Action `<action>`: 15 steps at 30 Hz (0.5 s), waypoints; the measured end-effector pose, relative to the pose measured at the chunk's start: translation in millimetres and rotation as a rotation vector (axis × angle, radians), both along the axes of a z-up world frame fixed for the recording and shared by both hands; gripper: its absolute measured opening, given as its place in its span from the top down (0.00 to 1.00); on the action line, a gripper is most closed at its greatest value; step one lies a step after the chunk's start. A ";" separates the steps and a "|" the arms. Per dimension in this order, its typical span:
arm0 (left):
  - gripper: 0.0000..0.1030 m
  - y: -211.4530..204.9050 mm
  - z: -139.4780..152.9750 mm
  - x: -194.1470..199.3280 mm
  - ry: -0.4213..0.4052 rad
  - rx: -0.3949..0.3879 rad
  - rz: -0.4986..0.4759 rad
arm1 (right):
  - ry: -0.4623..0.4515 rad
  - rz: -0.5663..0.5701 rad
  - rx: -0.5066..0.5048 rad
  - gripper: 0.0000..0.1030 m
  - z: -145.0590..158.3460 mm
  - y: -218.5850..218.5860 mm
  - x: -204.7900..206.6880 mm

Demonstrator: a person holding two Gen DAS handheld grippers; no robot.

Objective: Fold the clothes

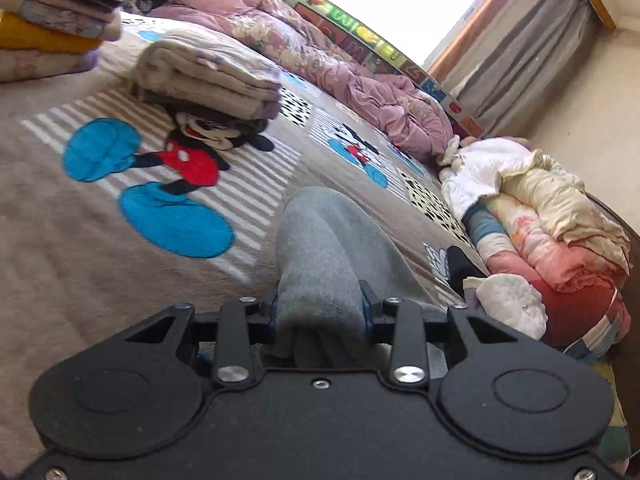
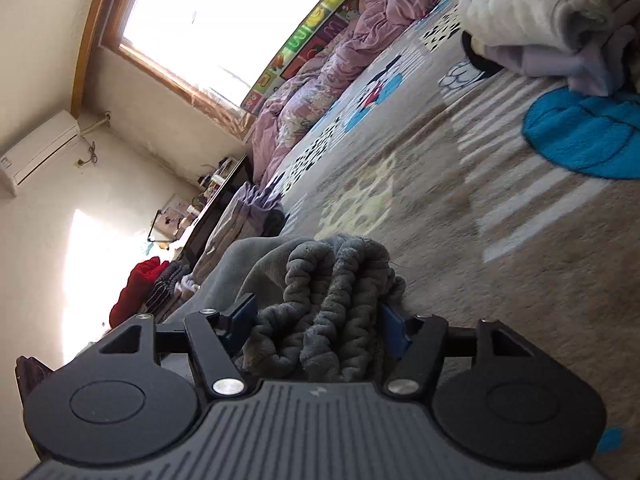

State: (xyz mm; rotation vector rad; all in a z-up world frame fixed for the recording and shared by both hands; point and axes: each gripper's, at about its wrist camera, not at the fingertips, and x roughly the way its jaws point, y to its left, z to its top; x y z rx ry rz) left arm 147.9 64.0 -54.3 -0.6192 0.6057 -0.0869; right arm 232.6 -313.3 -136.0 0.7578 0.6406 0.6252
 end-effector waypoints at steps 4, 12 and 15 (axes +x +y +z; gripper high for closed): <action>0.48 39.0 -31.9 -36.5 0.090 -0.085 0.028 | -0.039 0.034 -0.148 0.26 16.2 46.8 -5.6; 0.39 56.6 -42.0 -6.5 0.071 -0.214 -0.019 | 0.061 0.005 -0.041 0.16 12.6 32.5 -22.8; 0.41 45.4 -57.3 12.1 0.110 -0.236 -0.043 | 0.079 0.002 -0.110 0.13 4.6 45.6 -19.6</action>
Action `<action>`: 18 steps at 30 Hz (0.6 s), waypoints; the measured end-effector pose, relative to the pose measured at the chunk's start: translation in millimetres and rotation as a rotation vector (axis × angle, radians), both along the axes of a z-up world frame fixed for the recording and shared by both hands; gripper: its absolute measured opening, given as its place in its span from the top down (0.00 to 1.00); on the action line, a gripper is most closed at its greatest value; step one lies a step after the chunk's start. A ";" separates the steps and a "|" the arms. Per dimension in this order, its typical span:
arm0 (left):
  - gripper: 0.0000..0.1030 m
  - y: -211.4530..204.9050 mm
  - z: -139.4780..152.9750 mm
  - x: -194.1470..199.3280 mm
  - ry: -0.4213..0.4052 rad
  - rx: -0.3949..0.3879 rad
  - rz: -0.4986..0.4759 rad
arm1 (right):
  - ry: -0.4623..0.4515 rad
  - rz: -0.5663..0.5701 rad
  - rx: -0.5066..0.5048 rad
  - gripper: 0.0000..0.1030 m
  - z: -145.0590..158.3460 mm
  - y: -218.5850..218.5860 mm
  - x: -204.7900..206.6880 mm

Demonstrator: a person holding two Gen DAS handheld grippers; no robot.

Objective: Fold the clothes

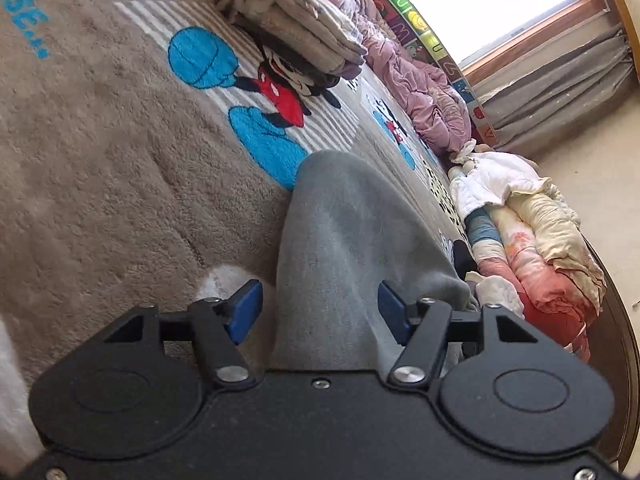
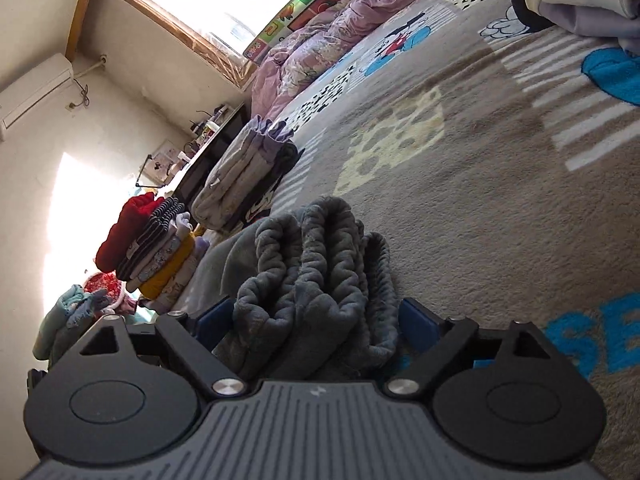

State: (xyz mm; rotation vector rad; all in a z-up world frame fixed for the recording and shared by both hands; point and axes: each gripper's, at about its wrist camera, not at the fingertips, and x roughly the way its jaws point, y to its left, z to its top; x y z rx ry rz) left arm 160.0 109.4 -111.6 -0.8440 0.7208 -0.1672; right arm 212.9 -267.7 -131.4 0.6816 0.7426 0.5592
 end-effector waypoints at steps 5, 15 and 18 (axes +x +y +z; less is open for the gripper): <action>0.59 -11.4 -14.4 9.7 -0.026 -0.002 0.006 | -0.038 -0.028 -0.005 0.15 -8.5 8.5 0.1; 0.69 8.6 7.0 8.1 -0.120 -0.136 0.010 | -0.110 -0.039 0.108 0.45 15.3 9.8 -0.3; 0.69 21.8 23.3 15.3 -0.149 -0.166 0.040 | -0.146 -0.018 0.125 0.46 34.8 19.6 9.7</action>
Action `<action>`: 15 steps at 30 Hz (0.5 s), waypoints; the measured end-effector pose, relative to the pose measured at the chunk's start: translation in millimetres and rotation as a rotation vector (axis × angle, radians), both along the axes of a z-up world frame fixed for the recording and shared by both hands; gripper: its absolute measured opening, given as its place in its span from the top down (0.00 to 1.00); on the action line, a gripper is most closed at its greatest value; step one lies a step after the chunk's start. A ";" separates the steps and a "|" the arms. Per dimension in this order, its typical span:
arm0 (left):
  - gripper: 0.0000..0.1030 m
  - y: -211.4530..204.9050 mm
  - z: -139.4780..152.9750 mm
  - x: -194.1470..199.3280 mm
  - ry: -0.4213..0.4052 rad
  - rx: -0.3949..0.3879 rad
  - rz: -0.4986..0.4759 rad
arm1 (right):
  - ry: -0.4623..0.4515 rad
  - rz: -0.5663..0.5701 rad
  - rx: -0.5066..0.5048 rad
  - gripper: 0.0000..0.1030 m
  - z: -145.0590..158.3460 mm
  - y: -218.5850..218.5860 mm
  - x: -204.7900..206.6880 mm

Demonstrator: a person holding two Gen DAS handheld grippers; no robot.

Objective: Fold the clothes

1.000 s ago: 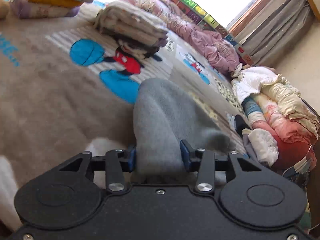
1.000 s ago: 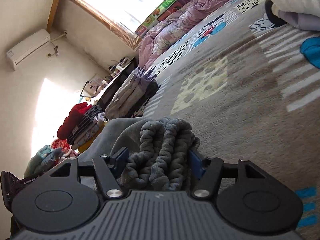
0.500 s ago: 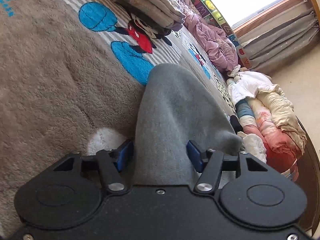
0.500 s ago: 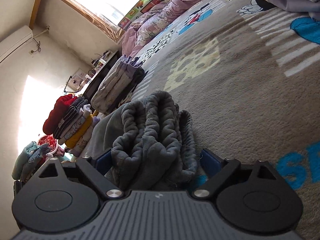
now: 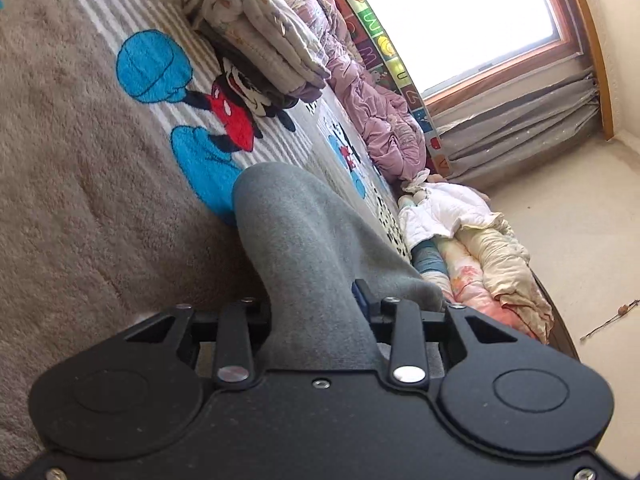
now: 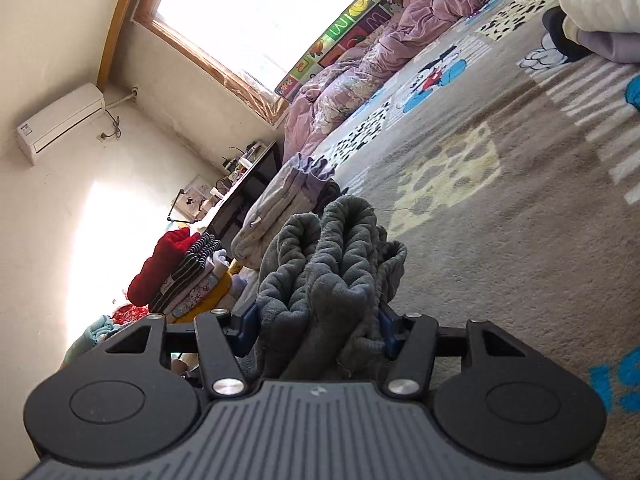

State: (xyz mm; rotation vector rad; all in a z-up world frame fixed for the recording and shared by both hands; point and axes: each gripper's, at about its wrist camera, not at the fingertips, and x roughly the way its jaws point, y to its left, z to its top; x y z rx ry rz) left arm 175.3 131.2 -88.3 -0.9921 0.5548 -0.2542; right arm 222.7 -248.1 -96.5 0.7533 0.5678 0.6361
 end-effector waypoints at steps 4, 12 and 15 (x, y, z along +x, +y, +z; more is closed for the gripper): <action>0.69 25.0 29.2 24.1 -0.049 -0.014 0.037 | -0.003 0.024 0.035 0.46 19.1 23.6 36.1; 0.69 79.8 92.0 102.9 -0.188 -0.002 0.110 | -0.119 0.089 0.068 0.46 73.9 84.9 131.1; 0.69 98.8 113.4 136.6 -0.258 0.008 0.123 | -0.203 0.104 0.078 0.46 96.3 110.1 170.3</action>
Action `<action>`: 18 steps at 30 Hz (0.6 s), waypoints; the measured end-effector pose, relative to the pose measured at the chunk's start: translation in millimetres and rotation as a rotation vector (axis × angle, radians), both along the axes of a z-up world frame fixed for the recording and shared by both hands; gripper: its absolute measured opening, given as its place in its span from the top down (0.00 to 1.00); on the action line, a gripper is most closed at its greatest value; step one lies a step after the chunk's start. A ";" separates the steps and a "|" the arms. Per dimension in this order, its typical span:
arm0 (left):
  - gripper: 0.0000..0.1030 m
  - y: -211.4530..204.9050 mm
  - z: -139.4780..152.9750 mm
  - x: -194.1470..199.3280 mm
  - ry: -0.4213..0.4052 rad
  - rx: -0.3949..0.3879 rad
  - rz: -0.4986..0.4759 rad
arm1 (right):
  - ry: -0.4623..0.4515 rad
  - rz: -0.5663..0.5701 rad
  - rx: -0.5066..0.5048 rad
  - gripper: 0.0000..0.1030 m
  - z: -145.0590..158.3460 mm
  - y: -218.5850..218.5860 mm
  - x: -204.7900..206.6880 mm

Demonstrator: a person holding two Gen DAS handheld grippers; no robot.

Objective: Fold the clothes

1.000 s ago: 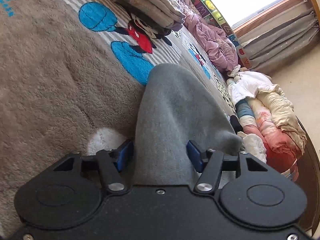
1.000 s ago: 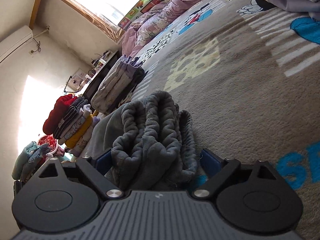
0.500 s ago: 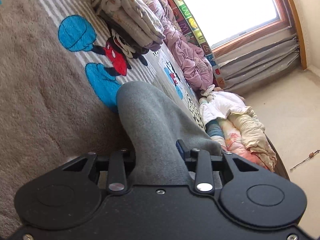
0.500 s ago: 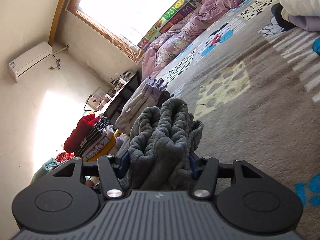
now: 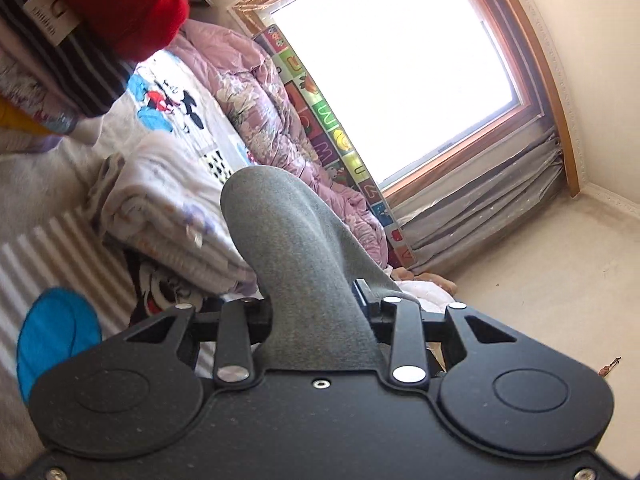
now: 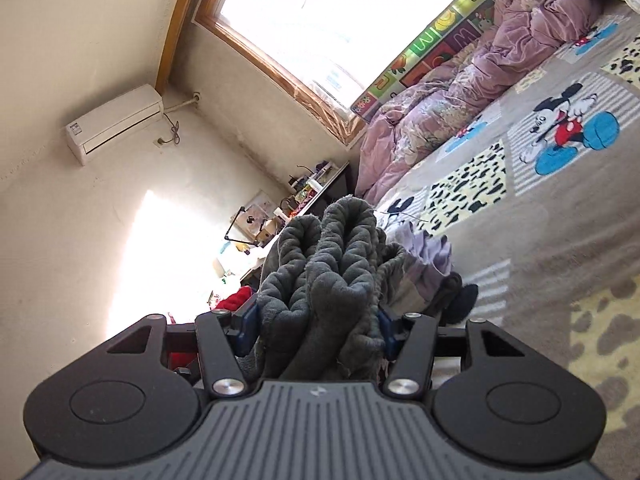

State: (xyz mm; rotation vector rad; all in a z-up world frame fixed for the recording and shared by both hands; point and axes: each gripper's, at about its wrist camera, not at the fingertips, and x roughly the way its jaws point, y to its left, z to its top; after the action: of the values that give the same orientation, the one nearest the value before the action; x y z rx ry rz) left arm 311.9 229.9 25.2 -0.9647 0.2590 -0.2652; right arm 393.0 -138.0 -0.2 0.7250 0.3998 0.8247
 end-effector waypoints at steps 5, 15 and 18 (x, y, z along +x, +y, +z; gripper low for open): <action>0.69 26.5 24.7 42.8 -0.121 0.044 0.024 | -0.121 0.004 0.019 0.46 25.7 32.8 54.1; 0.51 36.6 -56.1 162.3 0.410 0.278 0.252 | 0.262 -0.081 -0.079 0.35 -48.9 108.5 203.5; 0.47 34.4 -54.9 158.2 0.374 0.330 0.275 | 0.303 -0.109 -0.158 0.31 -88.2 132.8 213.3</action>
State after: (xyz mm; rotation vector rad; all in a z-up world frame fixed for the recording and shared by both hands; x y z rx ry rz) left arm 470.2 264.3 -29.7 -0.7054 0.4908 0.2098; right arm 606.3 -5.2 -88.4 0.7186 0.6835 0.5738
